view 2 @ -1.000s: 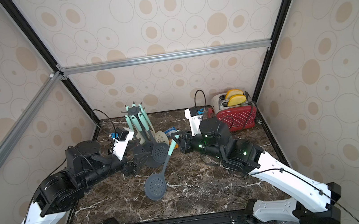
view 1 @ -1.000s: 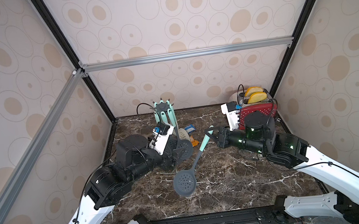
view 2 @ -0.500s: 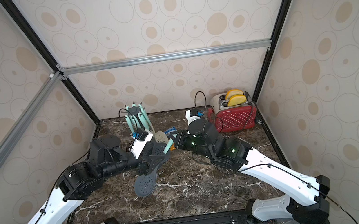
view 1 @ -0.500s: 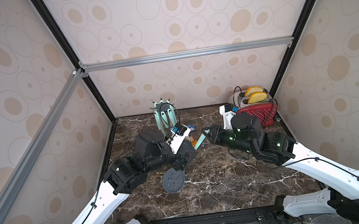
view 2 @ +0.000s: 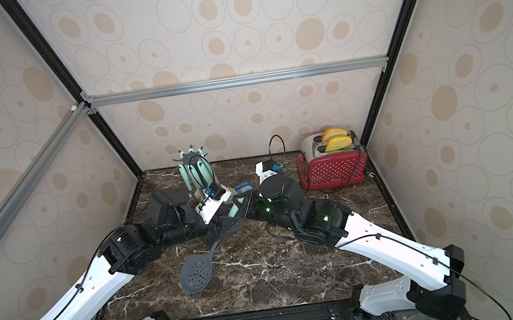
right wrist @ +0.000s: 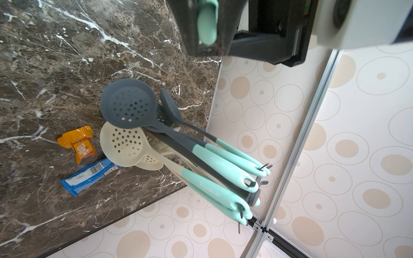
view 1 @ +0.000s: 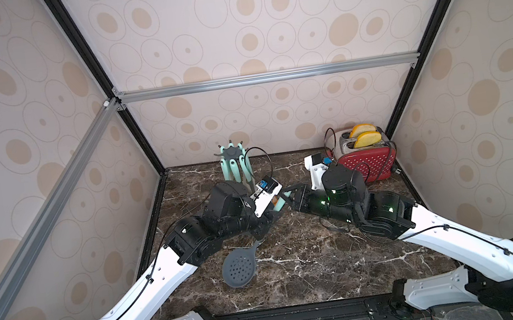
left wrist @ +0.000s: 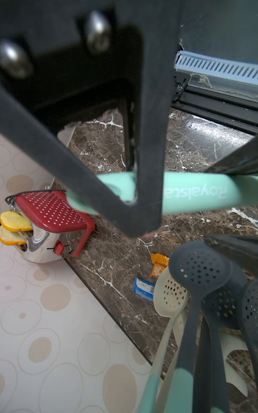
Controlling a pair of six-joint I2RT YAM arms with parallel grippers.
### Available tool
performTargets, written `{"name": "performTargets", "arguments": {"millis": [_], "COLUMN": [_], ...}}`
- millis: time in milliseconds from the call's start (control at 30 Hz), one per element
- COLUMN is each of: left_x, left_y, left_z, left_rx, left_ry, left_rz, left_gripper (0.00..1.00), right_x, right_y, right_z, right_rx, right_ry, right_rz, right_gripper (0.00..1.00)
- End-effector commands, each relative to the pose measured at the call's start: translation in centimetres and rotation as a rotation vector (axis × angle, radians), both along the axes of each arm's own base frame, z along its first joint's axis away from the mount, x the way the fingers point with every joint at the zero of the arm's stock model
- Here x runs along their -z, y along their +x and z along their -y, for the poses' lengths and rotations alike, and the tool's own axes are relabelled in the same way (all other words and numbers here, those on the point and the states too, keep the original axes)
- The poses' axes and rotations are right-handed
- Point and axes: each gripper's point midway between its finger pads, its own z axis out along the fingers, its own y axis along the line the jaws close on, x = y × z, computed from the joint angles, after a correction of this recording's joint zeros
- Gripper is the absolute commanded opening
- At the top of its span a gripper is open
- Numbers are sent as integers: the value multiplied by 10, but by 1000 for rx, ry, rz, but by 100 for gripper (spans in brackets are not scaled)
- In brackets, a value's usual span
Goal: Hang the skimmer on the kitchen utensil rack
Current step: Pick up the skimmer from the center of the board.
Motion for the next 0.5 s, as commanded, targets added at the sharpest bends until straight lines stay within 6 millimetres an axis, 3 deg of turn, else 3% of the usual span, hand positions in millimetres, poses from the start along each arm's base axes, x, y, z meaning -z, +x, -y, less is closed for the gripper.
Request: {"name": "performTargets", "arguments": {"millis": [0,167,300,333,400,467], "left_x": [-18,-17,-20,-21,-20,-21], "left_y": [3,3,0,-2,-6,-15], "left_z": [1,-1,-8,-10,-19,-28], "left_rx": [-3,-16,-39,-44,-72,-83], "left_ry": [-14,-17,-31,-35,-39,-58], "left_rz": [51,46,43,36,19,3], "left_gripper": [30,2,0,0,0,0], "right_x": [-20,-18,-19,-21,-25,-31], "right_y": [-6,-6,-5,-5,-2,-1], "right_z": [-6,-7,-5,-4,4,12], "right_rx": [-19,-23,-21,-26,-18,-24], "right_ry": [61,59,37,25,-20,-65], "right_rz": [10,9,41,65,134,240], "right_gripper": [0,0,0,10,44,72]}}
